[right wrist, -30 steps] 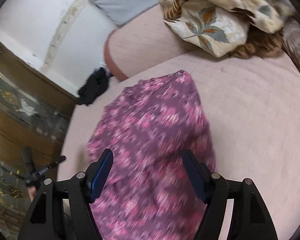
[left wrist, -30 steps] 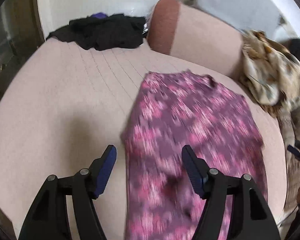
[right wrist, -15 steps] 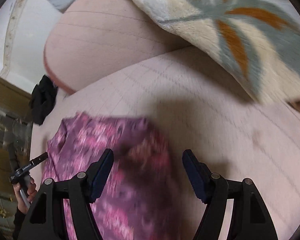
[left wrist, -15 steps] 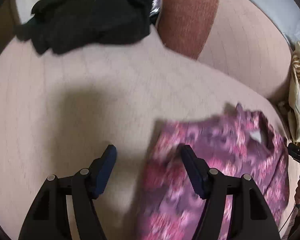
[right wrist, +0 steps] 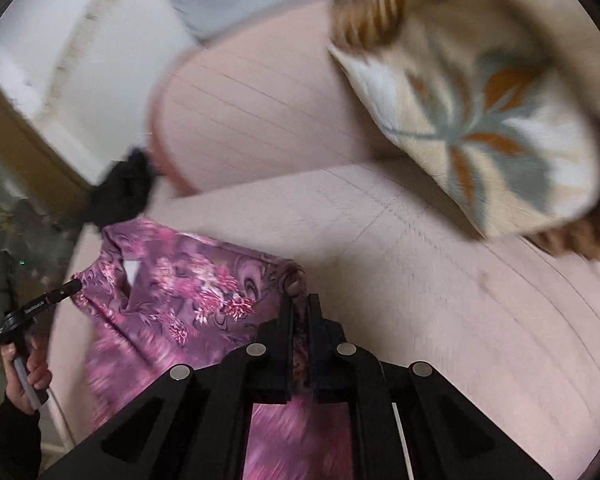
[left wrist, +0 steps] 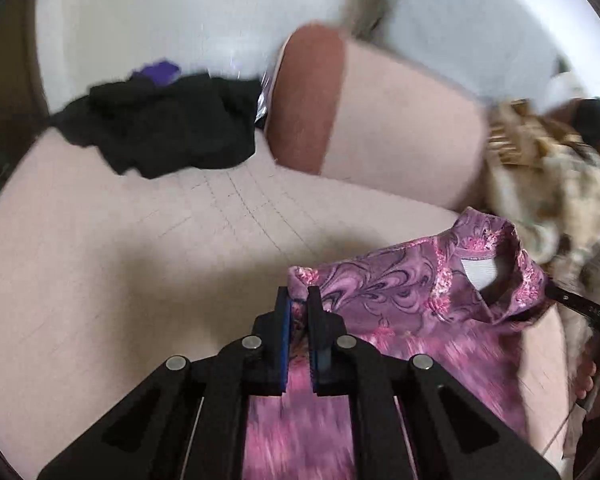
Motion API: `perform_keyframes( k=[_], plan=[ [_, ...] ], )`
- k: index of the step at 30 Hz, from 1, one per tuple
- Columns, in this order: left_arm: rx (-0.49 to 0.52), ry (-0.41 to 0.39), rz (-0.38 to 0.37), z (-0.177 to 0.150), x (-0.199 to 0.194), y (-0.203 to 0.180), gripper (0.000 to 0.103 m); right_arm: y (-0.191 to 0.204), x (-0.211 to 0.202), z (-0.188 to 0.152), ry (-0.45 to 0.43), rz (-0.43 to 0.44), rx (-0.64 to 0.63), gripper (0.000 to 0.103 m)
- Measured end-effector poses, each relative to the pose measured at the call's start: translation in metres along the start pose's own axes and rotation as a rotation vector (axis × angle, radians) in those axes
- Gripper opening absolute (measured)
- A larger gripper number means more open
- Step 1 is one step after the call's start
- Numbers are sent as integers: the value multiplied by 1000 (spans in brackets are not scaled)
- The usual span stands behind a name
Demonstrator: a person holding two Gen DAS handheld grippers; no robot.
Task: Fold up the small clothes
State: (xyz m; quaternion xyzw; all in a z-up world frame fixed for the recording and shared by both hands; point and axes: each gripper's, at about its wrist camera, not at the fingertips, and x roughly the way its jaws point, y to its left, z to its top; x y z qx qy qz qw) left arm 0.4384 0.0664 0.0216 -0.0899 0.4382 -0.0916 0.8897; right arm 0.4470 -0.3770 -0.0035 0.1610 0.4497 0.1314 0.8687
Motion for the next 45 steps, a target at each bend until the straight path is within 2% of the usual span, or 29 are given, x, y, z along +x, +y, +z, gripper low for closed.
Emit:
perform_keyframes(
  k=[2,3,4,5,6,9,12,13,15,16,17,19,20,22,23,25,27,29,30,31,33,36,38,40,42,45],
  plan=[
    [-2,-24,-41,-40,-56,-5,7,11,-49,-32,-33,39,-8,6],
    [2,-25,-45,-55,-70,-6,7,13,-71,-51,-45,56,-6,6],
    [-3,-26,-61,-85,-95,-8,7,15,-95,-77,-56,69,4,6],
    [-9,-24,-73,-105,-106,-9,7,15,-115,-105,-66,88,28,6],
    [-11,-15,-82,-137,-119,-10,7,14,-124,-124,-68,102,48,6],
    [-18,50,-54,-211,-115,-8,7,12,-147,-203,-85,85,113,6],
    [-136,201,-49,-283,-73,11,7,-8,-131,-269,-65,124,281,6],
    [-154,220,-34,-293,-71,14,8,-15,-123,-291,-76,126,319,6],
    [-132,182,-22,-297,-87,6,10,-24,-108,-316,-30,114,392,7],
    [-108,149,-32,-295,-100,1,16,-26,-113,-321,-40,123,414,10],
    [-95,122,-55,-294,-113,-3,27,-24,-121,-320,-70,138,405,10],
    [-96,109,-95,-299,-130,-5,38,-19,-137,-318,-118,137,374,15],
    [-107,105,-109,-304,-135,-4,40,-17,-143,-320,-132,160,379,19],
    [-164,123,-150,-315,-142,1,41,-13,-151,-338,-151,237,407,51],
    [-206,145,-176,-319,-140,6,45,-13,-151,-346,-149,273,431,58],
    [-295,182,-217,-322,-132,14,45,-12,-148,-358,-132,323,468,61],
    [-365,200,-223,-317,-122,11,49,-10,-144,-356,-115,318,474,61],
    [-435,235,-186,-306,-106,10,68,-11,-137,-347,-97,318,510,62],
    [-466,258,-159,-299,-100,11,68,-12,-133,-343,-81,323,542,68],
    [-515,274,-151,-291,-91,12,68,-17,-127,-338,-62,326,590,69],
    [-565,297,-140,-281,-78,16,72,-20,-116,-330,-36,321,652,69],
    [-640,378,-70,-278,-57,22,71,-24,-99,-315,4,263,753,71],
    [-660,413,-70,-286,-49,20,56,-28,-90,-312,32,225,797,72],
    [-624,411,-58,-291,-52,15,53,-23,-86,-307,59,169,760,70],
    [-599,398,-86,-299,-58,11,52,-15,-86,-309,95,113,704,65],
    [-596,387,-95,-310,-64,11,52,-14,-88,-326,114,70,675,64]
  ],
)
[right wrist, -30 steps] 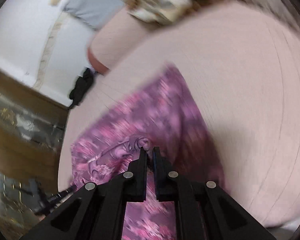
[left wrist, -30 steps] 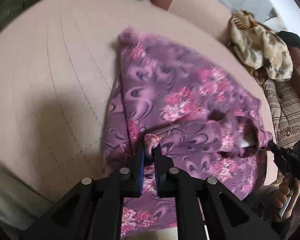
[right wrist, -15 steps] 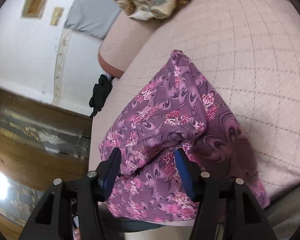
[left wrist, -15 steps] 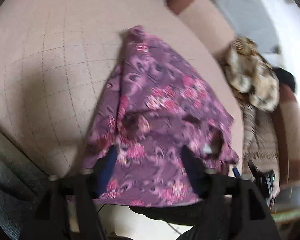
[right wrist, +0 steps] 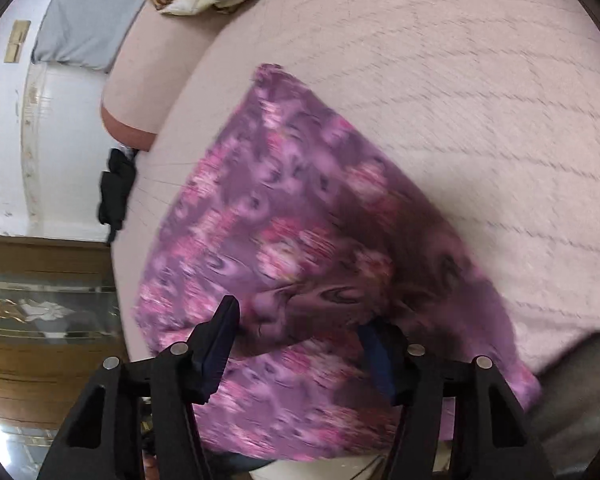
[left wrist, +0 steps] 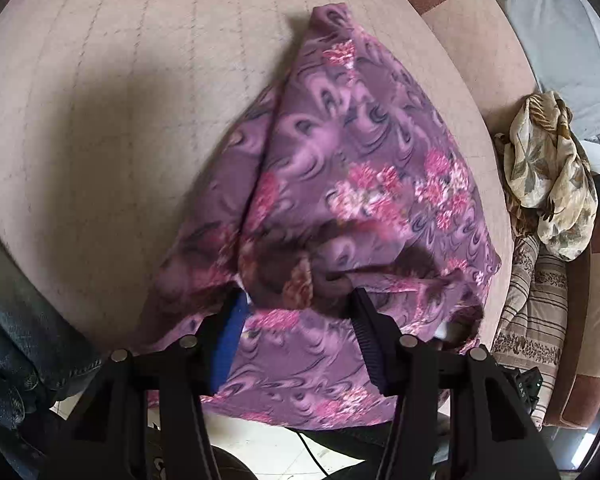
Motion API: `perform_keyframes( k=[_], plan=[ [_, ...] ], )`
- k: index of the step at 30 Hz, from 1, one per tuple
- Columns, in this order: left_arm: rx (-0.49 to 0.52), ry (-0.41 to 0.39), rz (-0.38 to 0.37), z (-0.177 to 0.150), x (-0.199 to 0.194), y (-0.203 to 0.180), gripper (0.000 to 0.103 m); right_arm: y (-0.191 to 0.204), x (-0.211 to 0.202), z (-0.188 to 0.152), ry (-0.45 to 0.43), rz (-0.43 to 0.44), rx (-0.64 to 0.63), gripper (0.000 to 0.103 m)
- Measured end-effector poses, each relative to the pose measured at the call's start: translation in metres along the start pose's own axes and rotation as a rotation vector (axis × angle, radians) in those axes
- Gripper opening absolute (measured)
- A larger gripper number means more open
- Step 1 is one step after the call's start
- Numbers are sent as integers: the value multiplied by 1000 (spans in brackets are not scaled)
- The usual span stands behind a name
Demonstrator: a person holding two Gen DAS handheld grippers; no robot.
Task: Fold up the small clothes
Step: 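Fold the shirt lengthwise with both tools toward the collar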
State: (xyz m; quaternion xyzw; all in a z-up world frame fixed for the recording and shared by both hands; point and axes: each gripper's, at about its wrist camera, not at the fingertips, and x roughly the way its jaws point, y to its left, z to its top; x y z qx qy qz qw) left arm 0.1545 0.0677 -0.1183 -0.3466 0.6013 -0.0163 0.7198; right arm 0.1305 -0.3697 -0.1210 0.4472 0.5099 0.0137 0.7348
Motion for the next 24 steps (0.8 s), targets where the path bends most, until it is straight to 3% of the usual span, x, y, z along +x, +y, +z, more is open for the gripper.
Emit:
perform_keyframes(
  k=[3,4,5,6,7,9,14,15,17,20,22,24],
  plan=[
    [18,-22,0,-2,-1,1,49,-17,1,3,-9,82,31,58],
    [33,-30,19,-2,0,-2,42,-22,0,5,-18,105,28,46],
    [47,-38,24,-2,0,-4,31,-24,0,6,-29,114,16,37],
    [53,-39,18,-1,1,-5,23,-27,1,5,-31,110,1,22],
    [53,-30,1,1,2,-6,4,-30,3,3,-20,116,3,13],
    [46,-29,-44,1,-3,-5,3,-29,1,1,-10,155,-6,11],
    [157,-88,-155,-15,-36,-4,4,-4,-40,-14,-81,103,-158,9],
    [163,-84,-160,-17,-36,2,6,-5,-45,-16,-96,72,-175,9],
    [145,-53,-100,-19,-29,13,25,-16,-46,-17,-113,40,-143,11],
    [118,-48,-129,-23,-29,25,30,-30,-51,-12,-139,54,-83,21],
    [100,-56,-154,-22,-34,29,44,-30,-60,-14,-171,84,-111,56],
    [103,-69,-147,-20,-36,27,49,-24,-60,-16,-166,107,-142,63]
  ],
)
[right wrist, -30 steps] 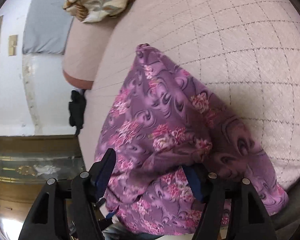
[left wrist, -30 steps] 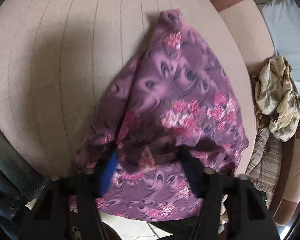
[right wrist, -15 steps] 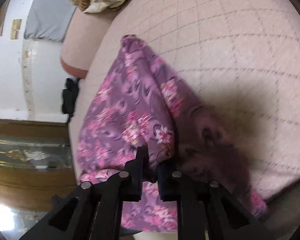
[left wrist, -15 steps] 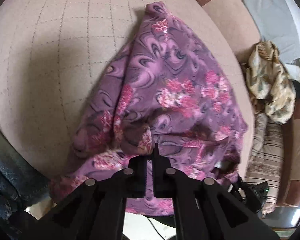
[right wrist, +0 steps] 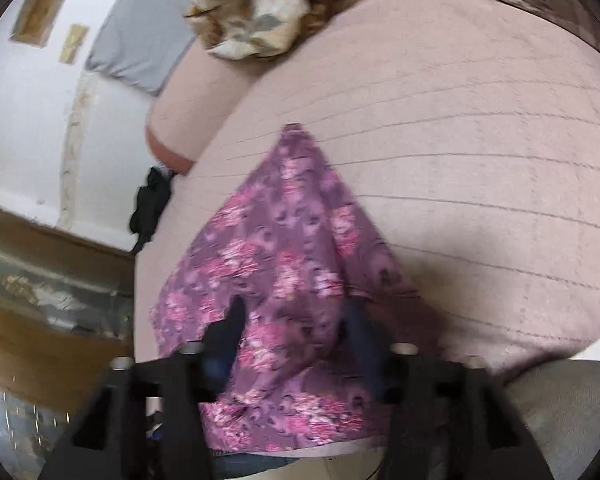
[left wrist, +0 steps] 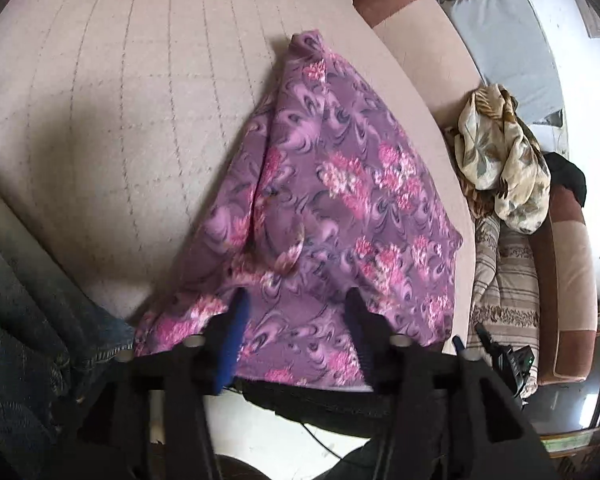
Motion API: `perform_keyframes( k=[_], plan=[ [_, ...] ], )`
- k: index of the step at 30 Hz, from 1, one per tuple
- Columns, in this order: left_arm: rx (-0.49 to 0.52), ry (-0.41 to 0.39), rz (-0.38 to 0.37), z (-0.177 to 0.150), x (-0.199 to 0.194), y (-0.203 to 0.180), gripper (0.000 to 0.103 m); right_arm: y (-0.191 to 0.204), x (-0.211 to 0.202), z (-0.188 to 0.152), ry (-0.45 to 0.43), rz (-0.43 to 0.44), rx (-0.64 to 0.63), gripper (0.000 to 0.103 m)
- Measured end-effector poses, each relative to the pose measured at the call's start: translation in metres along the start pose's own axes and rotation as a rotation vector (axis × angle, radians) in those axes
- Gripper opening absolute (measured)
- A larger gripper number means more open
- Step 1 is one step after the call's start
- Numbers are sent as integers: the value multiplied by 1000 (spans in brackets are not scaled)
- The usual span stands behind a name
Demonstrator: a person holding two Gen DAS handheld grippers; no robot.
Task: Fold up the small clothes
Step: 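Fold the shirt lengthwise with both tools toward the collar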
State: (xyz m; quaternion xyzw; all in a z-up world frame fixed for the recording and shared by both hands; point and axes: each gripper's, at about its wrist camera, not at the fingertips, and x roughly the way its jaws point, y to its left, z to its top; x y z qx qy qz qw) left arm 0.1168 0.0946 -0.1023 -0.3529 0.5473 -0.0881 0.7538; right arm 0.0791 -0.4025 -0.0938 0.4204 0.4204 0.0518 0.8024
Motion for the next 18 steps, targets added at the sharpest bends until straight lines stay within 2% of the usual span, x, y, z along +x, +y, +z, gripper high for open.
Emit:
perform_keyframes(
  k=[3,7,9,10,11,12,13,15,18],
  plan=[
    [13,-3,31,10,6,-7,50,4,16,0,49,-42,-4,63],
    [20,38,92,19,42,-15,51,5,29,-4,99,-82,-19,63],
    [75,10,119,17,49,-22,50,8,36,-8,118,-118,-51,61],
    [100,-5,135,16,48,-24,37,10,41,-9,133,-124,-72,51],
    [149,-27,169,15,49,-28,16,12,45,-10,141,-134,-90,43],
    [170,-33,181,15,49,-28,10,14,49,-11,146,-151,-111,27],
    [177,-35,173,17,48,-26,10,16,54,-11,147,-173,-134,9],
    [149,-46,143,19,39,-20,10,19,53,-10,111,-181,-148,9],
    [181,-80,89,14,3,-21,9,29,36,-11,58,-145,-170,7]
  ],
)
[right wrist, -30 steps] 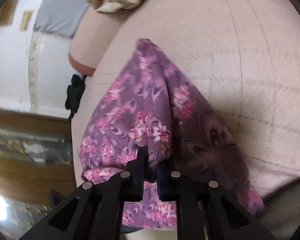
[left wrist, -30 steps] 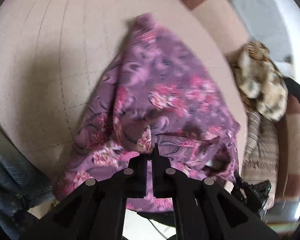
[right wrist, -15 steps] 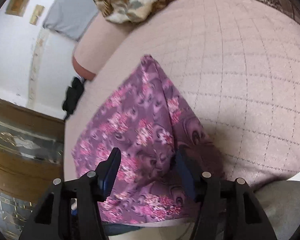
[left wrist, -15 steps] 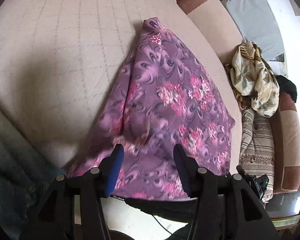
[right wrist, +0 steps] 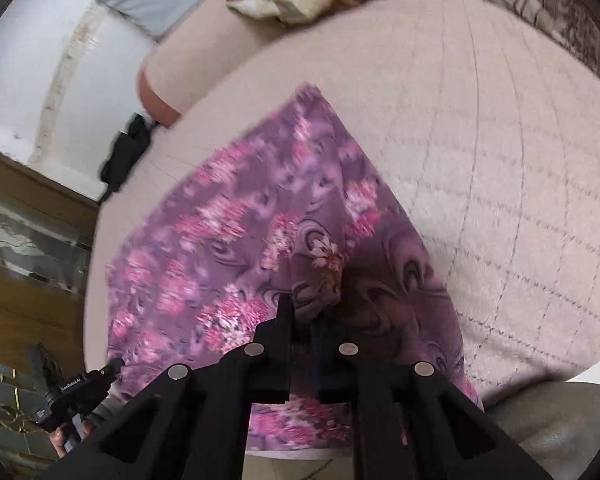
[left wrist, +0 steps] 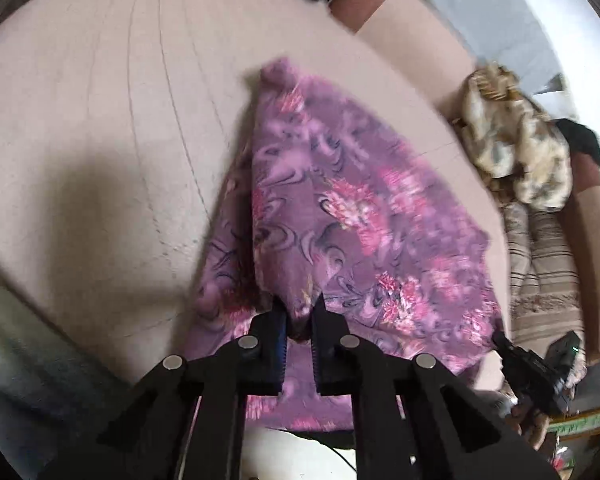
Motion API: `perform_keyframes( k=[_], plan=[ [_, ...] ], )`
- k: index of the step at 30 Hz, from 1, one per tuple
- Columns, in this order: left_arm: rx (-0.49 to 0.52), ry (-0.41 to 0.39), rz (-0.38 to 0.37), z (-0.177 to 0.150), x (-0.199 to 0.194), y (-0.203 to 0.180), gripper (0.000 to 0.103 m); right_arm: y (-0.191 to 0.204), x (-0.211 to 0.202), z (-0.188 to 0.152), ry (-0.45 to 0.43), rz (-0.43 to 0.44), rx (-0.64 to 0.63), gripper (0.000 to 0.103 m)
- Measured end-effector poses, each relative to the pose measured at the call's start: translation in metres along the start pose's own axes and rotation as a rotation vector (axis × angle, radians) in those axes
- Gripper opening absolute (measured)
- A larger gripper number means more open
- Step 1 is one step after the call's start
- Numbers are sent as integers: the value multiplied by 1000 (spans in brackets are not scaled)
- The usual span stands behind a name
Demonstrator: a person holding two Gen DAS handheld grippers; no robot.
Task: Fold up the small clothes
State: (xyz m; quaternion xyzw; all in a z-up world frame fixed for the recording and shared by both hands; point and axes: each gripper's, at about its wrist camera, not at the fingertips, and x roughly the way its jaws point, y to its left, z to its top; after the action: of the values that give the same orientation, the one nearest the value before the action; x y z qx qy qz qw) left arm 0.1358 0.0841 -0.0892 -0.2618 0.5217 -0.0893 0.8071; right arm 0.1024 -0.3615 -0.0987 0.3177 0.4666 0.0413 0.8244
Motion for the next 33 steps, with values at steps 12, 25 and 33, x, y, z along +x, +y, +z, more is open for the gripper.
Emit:
perform_keyframes(
  k=[12,25,33],
  plan=[
    [76,58,2,-23,5,-1,9,18,-15,-13,53,-217,-103,6],
    [158,149,159,-31,37,1,17,10,15,-5,159,-362,-87,15],
    [102,14,110,-32,-8,12,40,30,0,-8,79,-382,-177,40]
  ],
)
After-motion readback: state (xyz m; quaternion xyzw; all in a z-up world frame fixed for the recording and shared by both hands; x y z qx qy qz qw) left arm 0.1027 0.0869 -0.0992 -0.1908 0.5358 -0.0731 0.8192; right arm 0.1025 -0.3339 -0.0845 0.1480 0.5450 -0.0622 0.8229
